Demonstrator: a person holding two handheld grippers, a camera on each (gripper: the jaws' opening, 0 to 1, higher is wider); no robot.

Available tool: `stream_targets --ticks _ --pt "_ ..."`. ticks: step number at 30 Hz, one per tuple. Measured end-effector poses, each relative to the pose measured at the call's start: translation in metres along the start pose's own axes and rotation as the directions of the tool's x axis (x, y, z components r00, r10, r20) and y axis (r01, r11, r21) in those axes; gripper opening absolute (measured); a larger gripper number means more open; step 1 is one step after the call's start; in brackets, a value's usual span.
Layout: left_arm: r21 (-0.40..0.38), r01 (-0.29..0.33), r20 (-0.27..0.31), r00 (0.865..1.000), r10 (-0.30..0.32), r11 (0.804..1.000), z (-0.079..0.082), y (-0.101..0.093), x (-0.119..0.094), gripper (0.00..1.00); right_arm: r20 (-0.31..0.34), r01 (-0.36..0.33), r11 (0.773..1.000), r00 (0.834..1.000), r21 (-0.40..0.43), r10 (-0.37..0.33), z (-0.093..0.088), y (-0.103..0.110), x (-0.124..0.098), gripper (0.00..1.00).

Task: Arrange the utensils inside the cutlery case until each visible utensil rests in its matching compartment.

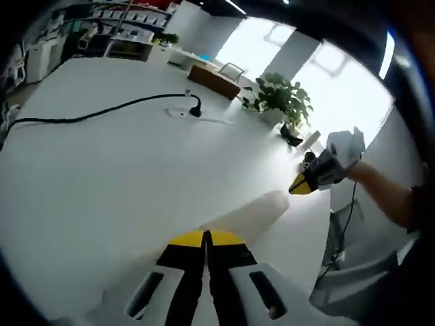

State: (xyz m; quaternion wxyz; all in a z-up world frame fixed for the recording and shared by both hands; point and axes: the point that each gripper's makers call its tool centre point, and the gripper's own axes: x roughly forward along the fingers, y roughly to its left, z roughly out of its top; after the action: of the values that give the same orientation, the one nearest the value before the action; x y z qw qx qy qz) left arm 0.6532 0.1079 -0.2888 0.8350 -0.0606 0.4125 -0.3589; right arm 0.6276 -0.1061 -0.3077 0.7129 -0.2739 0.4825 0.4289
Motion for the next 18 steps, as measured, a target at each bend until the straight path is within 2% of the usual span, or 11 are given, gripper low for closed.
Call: stream_targets --ticks 2,4,6,9,10,11,12,13,16,17,18 --pt "0.085 0.016 -0.062 0.998 -0.011 0.996 -0.004 -0.01 0.009 0.01 -0.019 -0.009 1.0 1.0 0.023 0.01 -0.006 -0.001 0.004 0.0" --pt "0.157 0.012 -0.094 0.996 0.003 0.987 -0.007 -0.013 0.015 0.01 -0.045 -0.015 0.999 0.999 0.044 0.017 -0.013 -0.002 0.006 0.0" --pt "0.24 0.017 -0.137 0.99 0.016 0.971 -0.007 -0.019 0.02 0.01 -0.052 -0.012 0.999 0.999 0.038 0.014 -0.016 -0.002 0.005 0.0" --pt "0.24 0.04 -0.143 0.99 -0.006 0.97 -0.003 -0.029 0.029 0.0 -0.054 -0.029 0.998 0.998 0.056 0.032 -0.019 0.004 0.005 0.0" --pt "0.223 0.061 -0.176 0.984 -0.021 0.973 -0.007 -0.033 0.034 0.0 -0.056 -0.028 0.998 0.998 0.055 0.031 -0.018 0.004 0.005 0.0" --pt "0.232 0.054 -0.192 0.981 -0.009 0.971 -0.008 -0.031 0.036 0.0 -0.064 -0.029 0.998 0.997 0.053 0.033 -0.017 0.005 0.005 0.0" --pt "0.281 0.031 -0.2 0.979 0.027 0.959 -0.007 -0.024 0.037 0.0 -0.068 -0.024 0.999 0.997 0.043 0.027 -0.016 0.006 0.003 0.0" --pt "0.287 0.028 -0.199 0.98 0.031 0.958 -0.006 -0.022 0.039 0.0 -0.072 -0.023 1.0 0.997 -0.003 0.023 -0.012 0.008 0.002 0.0" --pt "0.273 0.036 -0.246 0.969 0.034 0.961 -0.013 -0.023 0.042 0.0 -0.09 -0.04 0.999 0.995 -0.017 0.039 -0.011 0.015 0.007 0.0" --pt "0.297 0.035 -0.257 0.965 0.045 0.954 -0.016 -0.021 0.043 0.0 -0.145 -0.031 0.999 0.989 -0.033 0.026 -0.019 0.014 0.009 0.0" --pt "0.315 0.046 -0.242 0.97 0.033 0.948 -0.015 -0.023 0.044 0.0 -0.167 -0.031 0.995 0.986 -0.096 0.014 -0.021 0.012 0.01 0.0"
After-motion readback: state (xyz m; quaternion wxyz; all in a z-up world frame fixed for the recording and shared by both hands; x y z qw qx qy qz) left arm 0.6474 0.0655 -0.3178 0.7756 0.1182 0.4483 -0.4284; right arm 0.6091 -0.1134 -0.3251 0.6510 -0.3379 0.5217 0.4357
